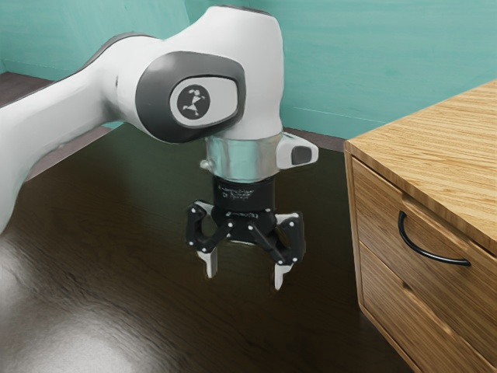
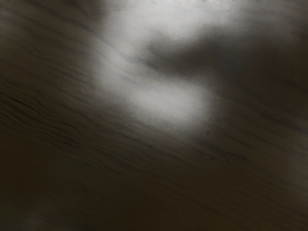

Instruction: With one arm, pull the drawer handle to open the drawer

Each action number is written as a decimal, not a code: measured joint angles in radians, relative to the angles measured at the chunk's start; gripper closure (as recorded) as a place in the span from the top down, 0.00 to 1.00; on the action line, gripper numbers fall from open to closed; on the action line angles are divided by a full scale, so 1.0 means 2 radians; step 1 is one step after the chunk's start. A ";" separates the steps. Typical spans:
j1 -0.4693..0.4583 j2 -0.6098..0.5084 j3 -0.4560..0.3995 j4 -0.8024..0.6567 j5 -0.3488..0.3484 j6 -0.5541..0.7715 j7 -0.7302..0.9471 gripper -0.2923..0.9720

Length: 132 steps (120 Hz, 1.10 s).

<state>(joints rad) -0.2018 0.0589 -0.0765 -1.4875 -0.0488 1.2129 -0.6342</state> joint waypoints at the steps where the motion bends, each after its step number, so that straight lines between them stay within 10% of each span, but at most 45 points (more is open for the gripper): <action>1: 0.000 -0.001 0.000 0.000 -0.001 0.006 -0.006 0.77; 43: 0.026 -0.074 -0.004 0.004 -0.019 0.102 -0.202 0.77; 49: -0.031 -0.109 0.020 -0.030 -0.007 0.126 -0.223 0.77; 58: -0.220 -0.139 0.167 -0.055 0.022 0.162 -0.252 0.77; 66: -0.271 -0.145 0.230 -0.057 0.036 0.188 -0.273 0.77; 132: -0.257 -0.098 0.168 -0.078 0.010 0.325 -0.366 0.77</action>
<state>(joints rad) -0.7163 -0.1369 0.2593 -1.6437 -0.0286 1.8619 -1.3655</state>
